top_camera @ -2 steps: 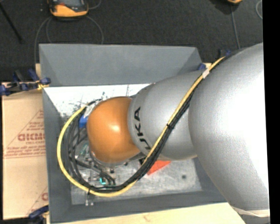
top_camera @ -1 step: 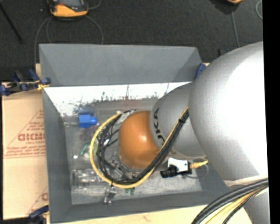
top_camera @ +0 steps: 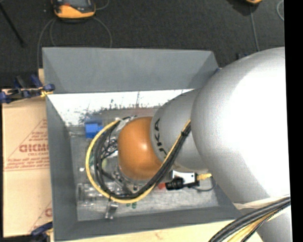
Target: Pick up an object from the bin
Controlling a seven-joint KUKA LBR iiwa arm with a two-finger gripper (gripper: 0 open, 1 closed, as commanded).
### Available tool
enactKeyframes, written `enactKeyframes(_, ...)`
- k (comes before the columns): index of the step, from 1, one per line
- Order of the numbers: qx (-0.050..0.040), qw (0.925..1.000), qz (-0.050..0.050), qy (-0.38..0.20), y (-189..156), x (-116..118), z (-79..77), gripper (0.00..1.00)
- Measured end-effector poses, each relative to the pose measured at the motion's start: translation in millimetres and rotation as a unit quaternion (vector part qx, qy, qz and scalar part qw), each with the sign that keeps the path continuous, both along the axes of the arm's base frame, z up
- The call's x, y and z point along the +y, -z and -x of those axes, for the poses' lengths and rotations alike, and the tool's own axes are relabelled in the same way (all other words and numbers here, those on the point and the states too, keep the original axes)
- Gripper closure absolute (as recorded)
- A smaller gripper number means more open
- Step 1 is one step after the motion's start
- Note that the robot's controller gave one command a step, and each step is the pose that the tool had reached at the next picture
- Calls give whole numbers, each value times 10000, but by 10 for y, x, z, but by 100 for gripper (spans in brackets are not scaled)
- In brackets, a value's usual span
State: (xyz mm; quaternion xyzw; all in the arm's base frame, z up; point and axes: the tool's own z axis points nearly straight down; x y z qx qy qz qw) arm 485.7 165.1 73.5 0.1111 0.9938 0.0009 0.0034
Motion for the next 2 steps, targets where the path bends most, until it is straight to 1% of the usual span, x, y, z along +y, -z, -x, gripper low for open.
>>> enactKeyframes(1, -48, 9999, -14, 104, -2, 344, 83, 0)
enactKeyframes(2, -15, 9988, -51, 484, 3, 128, -8, 0)
